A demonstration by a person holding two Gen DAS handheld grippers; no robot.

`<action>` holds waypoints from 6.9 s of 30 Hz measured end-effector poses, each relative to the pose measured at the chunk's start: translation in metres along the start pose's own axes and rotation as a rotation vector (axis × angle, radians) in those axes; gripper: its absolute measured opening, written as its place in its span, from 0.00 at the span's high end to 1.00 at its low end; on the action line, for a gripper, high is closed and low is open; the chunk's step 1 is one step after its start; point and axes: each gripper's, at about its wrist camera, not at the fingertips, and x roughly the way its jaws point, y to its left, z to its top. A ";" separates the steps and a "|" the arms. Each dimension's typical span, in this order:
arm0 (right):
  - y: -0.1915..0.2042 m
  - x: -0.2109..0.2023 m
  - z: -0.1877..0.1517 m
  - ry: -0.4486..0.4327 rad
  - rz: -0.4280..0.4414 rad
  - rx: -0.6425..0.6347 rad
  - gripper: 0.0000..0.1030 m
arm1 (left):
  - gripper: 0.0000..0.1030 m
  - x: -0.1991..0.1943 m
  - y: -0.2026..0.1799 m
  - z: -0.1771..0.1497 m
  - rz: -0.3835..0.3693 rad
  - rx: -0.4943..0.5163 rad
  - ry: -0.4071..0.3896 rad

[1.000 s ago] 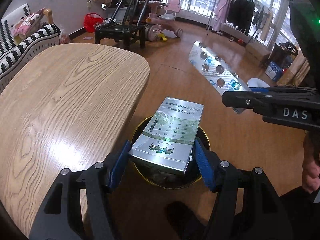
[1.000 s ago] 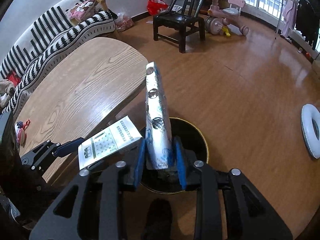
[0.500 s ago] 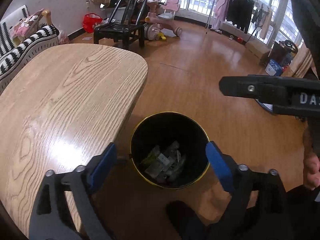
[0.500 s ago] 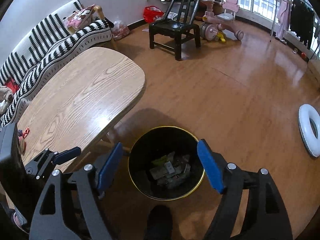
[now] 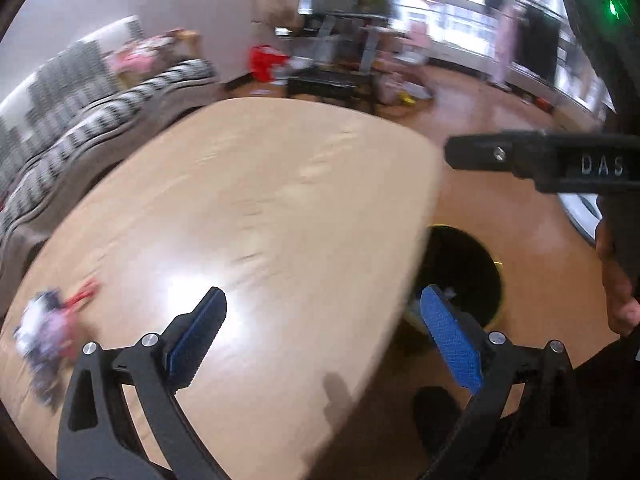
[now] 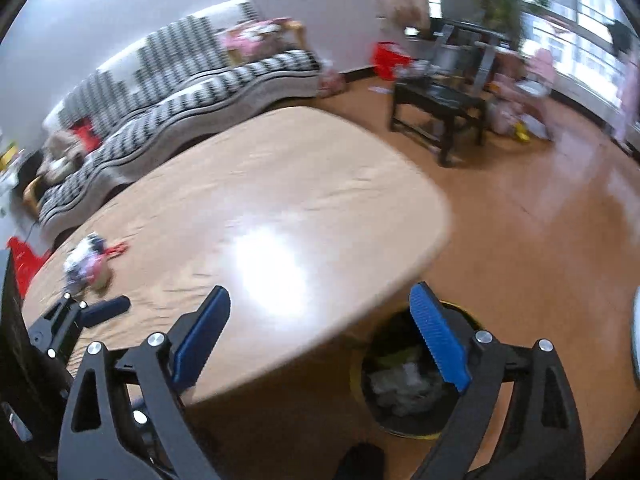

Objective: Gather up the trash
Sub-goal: 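Grasp the crumpled foil with the left tool while the right tool grasps the pink toy, then carry crumpled foil and pink toy to the black bin and release both, then grasp the white box with green bag in the left tool while the right tool grasps the red ribbon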

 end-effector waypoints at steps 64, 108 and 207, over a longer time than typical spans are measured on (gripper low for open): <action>0.309 0.114 -0.007 0.141 0.412 -0.453 0.49 | 0.62 -0.072 0.233 -0.113 0.253 -0.288 0.027; -0.155 -0.041 -0.056 0.072 -0.218 0.268 0.48 | 0.62 0.076 -0.130 0.039 -0.283 0.090 0.067; 0.359 0.216 0.006 0.263 0.483 -0.797 0.89 | 0.60 0.013 0.337 -0.089 0.182 -0.226 0.115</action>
